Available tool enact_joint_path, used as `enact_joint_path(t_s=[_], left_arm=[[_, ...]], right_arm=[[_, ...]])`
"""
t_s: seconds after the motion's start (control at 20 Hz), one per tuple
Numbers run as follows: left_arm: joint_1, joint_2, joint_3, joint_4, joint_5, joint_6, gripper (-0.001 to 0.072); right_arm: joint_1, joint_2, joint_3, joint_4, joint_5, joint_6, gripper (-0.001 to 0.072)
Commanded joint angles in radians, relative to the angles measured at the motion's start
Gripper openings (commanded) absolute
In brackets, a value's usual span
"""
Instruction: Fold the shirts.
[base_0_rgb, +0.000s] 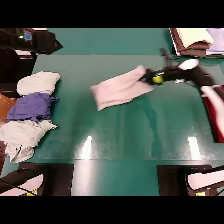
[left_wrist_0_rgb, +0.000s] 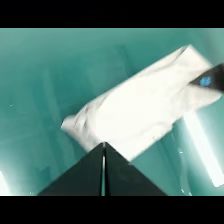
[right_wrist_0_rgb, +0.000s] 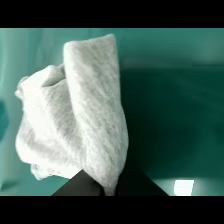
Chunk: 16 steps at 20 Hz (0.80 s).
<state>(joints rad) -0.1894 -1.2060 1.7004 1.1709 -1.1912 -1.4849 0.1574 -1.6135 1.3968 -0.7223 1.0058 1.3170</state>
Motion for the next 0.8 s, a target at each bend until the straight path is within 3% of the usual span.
enact_joint_path(t_s=[0.0, 0.15, 0.35, 0.75], left_arm=[[-0.093, 0.001, 0.001, -0.002, 0.073, -0.003, 0.0021], [-0.145, 0.001, 0.001, -0.002, 0.130, -0.005, 0.0021], [-0.187, 0.000, 0.001, -0.002, 0.137, -0.009, 0.0021], [-0.191, -0.026, -0.003, -0.025, 0.134, -0.011, 0.0021]], right_arm=[[-0.305, 0.139, -0.050, -0.066, 0.009, 0.009, 0.0014], [-0.563, 0.178, -0.024, -0.065, 0.029, 0.009, 0.0014], [-0.769, 0.171, 0.020, -0.064, 0.017, 0.008, 0.0014], [-0.827, 0.110, 0.251, -0.006, 0.048, 0.011, 0.0014]])
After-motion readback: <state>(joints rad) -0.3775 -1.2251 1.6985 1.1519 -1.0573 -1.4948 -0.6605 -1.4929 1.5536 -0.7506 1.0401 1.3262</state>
